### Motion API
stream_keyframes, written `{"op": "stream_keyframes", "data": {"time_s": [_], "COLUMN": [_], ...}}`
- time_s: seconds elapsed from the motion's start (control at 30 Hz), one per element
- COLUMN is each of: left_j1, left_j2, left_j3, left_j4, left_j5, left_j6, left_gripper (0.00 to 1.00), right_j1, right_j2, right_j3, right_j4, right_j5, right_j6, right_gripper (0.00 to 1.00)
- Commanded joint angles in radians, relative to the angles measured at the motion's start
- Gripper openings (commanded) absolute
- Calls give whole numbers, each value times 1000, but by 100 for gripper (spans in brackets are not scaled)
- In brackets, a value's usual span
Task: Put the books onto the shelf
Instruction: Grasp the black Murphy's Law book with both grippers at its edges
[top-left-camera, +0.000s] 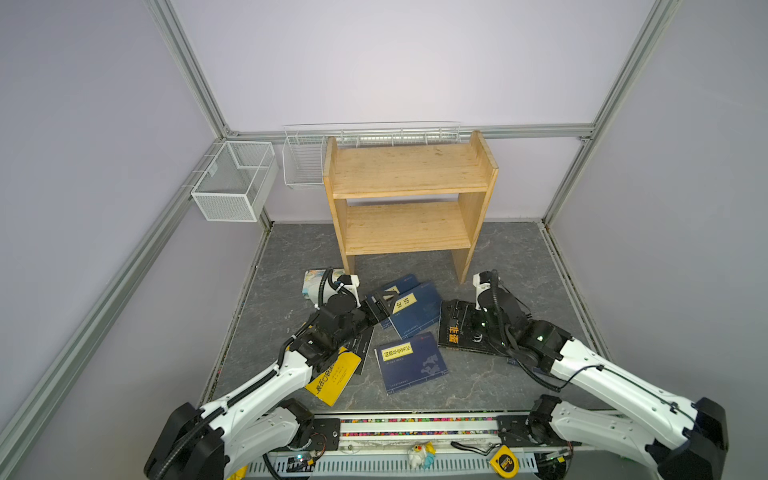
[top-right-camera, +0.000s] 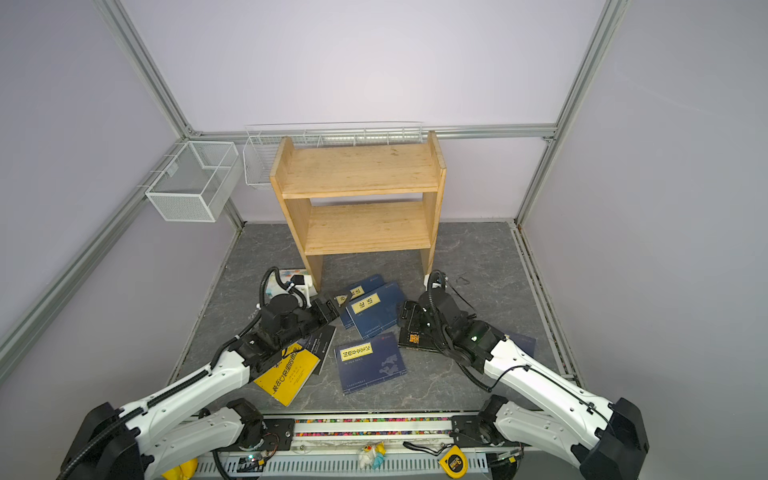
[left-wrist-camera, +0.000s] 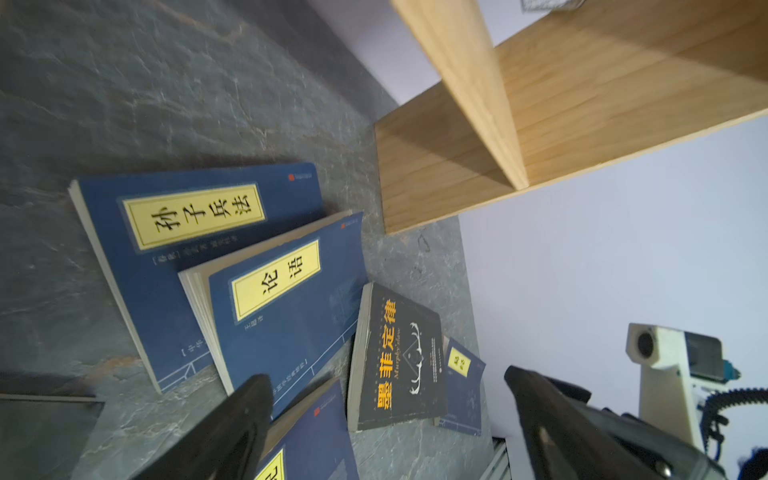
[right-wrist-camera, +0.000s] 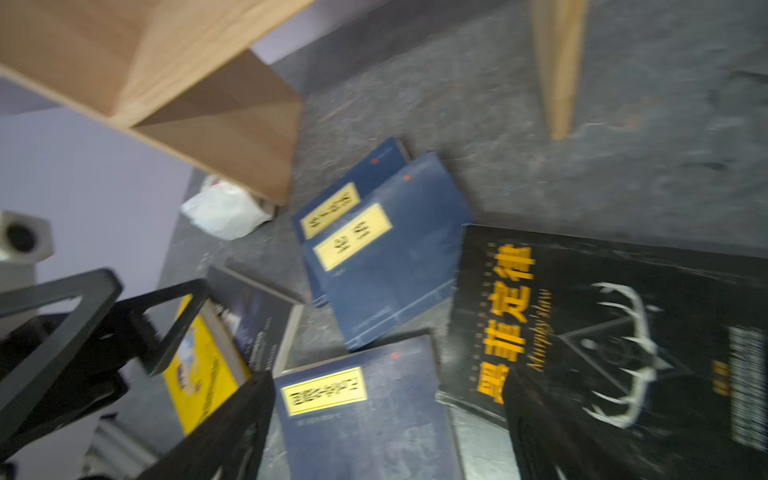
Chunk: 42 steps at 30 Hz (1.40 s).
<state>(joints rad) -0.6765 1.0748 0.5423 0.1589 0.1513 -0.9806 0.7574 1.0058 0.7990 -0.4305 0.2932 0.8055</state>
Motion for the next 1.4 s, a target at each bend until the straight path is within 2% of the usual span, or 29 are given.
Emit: {"op": "stream_keyframes", "data": {"time_s": [0.0,0.07,0.17,0.3,0.33,0.37,0.47,0.7,0.8,1.13,1.27,1.37], "left_j1": [-17,-48,-88,-127,-134,-141,-167,-223,-228,-234,-233,-233], "left_j2": [84,154,257,397,438,477,580,727,769,885,915,905], "left_j3": [73,138,234,312,331,352,395,478,494,537,541,531], "left_j4": [7,-46,-101,-74,-61,-57,-54,-59,-50,-37,6,82], "left_j5": [105,123,163,204,227,243,265,240,235,235,258,283], "left_j6": [48,110,180,220,227,228,244,258,246,215,187,163], "left_gripper": [89,88,88,90,97,100,99,99,99,99,97,94], "right_j1": [-92,-180,-281,-349,-364,-381,-412,-445,-449,-465,-465,-464], "right_j2": [25,42,40,36,37,40,50,102,131,247,322,358], "right_j3": [42,42,-18,-92,-108,-123,-152,-172,-185,-239,-257,-243], "right_j4": [-239,-277,-216,-173,-161,-148,-107,-86,-86,44,134,151], "right_j5": [153,113,-2,-52,-63,-84,-120,-149,-138,-206,-288,-313], "right_j6": [0,-18,-55,-63,-65,-70,-84,-105,-88,-85,-101,-114], "right_gripper": [89,89,89,89,89,89,91,91,91,92,100,94]}}
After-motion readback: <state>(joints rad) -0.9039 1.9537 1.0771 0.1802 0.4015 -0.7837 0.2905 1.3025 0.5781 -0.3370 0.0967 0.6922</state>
